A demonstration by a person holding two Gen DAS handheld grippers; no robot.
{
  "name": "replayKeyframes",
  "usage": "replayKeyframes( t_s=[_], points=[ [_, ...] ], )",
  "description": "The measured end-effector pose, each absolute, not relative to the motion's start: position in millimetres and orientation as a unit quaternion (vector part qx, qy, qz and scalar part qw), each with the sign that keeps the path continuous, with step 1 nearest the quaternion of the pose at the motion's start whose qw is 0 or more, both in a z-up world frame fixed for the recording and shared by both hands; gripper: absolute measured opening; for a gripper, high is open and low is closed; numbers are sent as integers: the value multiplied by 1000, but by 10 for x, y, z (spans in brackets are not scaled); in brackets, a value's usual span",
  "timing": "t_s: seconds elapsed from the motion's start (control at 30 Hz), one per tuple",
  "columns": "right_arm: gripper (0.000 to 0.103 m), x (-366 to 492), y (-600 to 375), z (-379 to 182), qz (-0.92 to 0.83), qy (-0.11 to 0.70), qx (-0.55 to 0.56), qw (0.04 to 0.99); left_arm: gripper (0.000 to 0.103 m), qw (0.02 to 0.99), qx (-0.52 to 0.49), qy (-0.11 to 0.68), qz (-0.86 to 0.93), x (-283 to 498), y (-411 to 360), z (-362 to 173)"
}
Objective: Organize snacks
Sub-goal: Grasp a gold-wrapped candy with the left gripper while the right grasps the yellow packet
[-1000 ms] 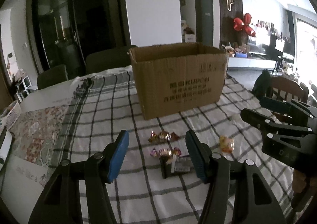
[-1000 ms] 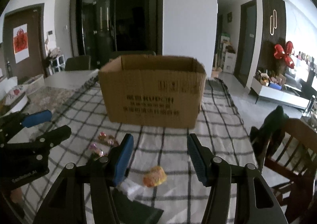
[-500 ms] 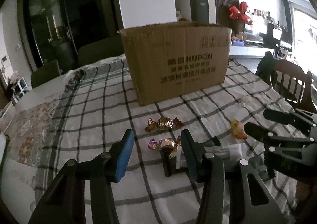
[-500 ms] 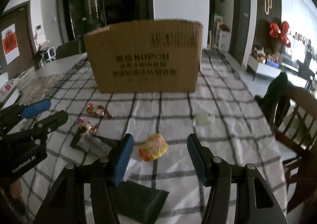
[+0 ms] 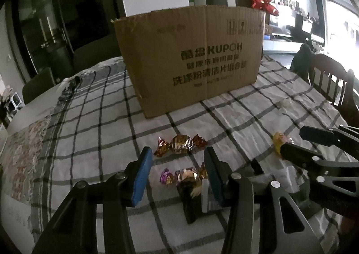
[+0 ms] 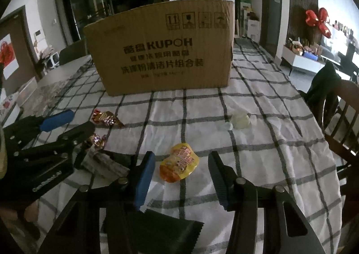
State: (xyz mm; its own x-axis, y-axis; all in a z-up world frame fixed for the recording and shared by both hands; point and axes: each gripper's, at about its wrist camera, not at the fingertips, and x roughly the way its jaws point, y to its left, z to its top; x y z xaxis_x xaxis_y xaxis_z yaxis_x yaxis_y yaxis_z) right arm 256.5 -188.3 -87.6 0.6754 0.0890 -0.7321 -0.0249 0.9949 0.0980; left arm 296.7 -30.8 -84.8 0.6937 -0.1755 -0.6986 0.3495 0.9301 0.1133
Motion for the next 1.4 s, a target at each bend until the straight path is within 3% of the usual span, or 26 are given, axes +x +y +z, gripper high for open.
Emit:
replayKeyframes(
  t_s=[0.07, 0.3, 0.37, 0.93, 0.97, 1.0, 1.03, 1.07, 1.17, 1.2, 1.4],
  points=[
    [45, 2587, -1884, -887, 29, 408, 47, 911, 42, 910, 120, 369, -146, 3027, -333, -874],
    [44, 2630, -1873, -926, 26, 417, 54, 907, 39, 905, 130, 378, -147, 3172, -385, -955],
    [40, 2643, -1871, -941, 27, 420, 54, 905, 38, 903, 135, 383, -144, 3210, -396, -975],
    [39, 2676, -1865, -943, 28, 416, 52, 908, 26, 888, 120, 415, -155, 3355, -428, -1082],
    [37, 2675, -1868, -941, 28, 415, 54, 908, 26, 889, 120, 413, -156, 3341, -432, -1077],
    [33, 2666, -1871, -932, 31, 412, 55, 909, 19, 890, 121, 412, -156, 3326, -435, -1069],
    [22, 2657, -1862, -914, 33, 406, 50, 912, 19, 890, 121, 411, -155, 3316, -431, -1058],
    [18, 2655, -1849, -906, 35, 403, 45, 913, 19, 890, 119, 412, -154, 3316, -424, -1051],
    [18, 2656, -1841, -918, 33, 400, 38, 915, 16, 891, 113, 412, -152, 3304, -408, -1039],
    [18, 2657, -1845, -916, 33, 400, 40, 915, 3, 890, 113, 414, -152, 3300, -409, -1037],
    [20, 2662, -1906, -920, 32, 407, 60, 911, 4, 886, 115, 417, -168, 3234, -405, -994]
  ],
)
